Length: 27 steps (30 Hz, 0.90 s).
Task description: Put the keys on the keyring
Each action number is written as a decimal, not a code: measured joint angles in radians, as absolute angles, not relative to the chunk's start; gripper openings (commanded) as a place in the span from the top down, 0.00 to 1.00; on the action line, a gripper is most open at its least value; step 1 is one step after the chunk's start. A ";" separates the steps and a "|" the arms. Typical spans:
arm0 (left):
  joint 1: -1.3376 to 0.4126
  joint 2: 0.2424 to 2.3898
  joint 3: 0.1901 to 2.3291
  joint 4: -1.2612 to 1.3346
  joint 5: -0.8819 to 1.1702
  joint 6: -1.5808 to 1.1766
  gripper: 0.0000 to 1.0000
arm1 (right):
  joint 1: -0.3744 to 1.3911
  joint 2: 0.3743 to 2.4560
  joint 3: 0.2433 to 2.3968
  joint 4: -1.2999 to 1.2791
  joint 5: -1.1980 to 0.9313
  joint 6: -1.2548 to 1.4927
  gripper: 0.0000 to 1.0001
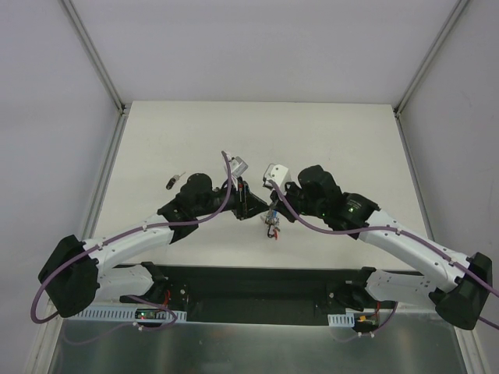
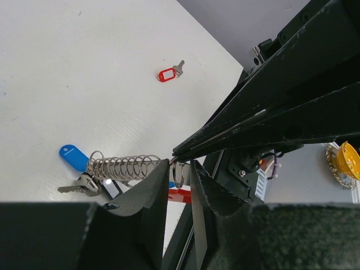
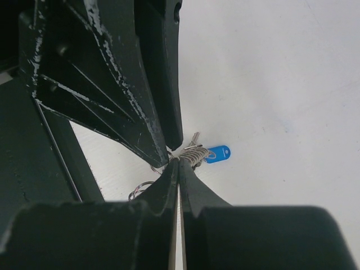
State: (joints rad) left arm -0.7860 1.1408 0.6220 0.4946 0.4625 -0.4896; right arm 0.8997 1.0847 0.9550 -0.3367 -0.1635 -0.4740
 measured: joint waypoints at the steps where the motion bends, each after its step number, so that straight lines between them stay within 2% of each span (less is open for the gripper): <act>1: -0.786 1.143 0.622 0.495 0.462 -0.492 0.79 | 0.900 1.087 0.955 -0.337 -0.163 -0.472 0.98; 10: -0.790 1.147 0.606 0.489 0.452 -0.506 0.79 | 0.898 1.101 0.955 -0.337 -0.154 -0.456 0.99; 12: -0.795 1.147 0.605 0.489 0.443 -0.506 0.82 | 0.897 1.103 0.955 -0.337 -0.153 -0.453 0.99; 13: -0.799 1.147 0.604 0.489 0.440 -0.506 0.88 | 0.897 1.105 0.955 -0.337 -0.152 -0.453 0.98; 17: -0.802 1.147 0.601 0.485 0.435 -0.497 0.99 | 0.895 1.111 0.956 -0.337 -0.153 -0.445 0.99; 27: -0.839 1.147 0.601 0.463 0.409 -0.397 1.00 | 0.887 1.124 0.962 -0.365 -0.163 -0.414 0.99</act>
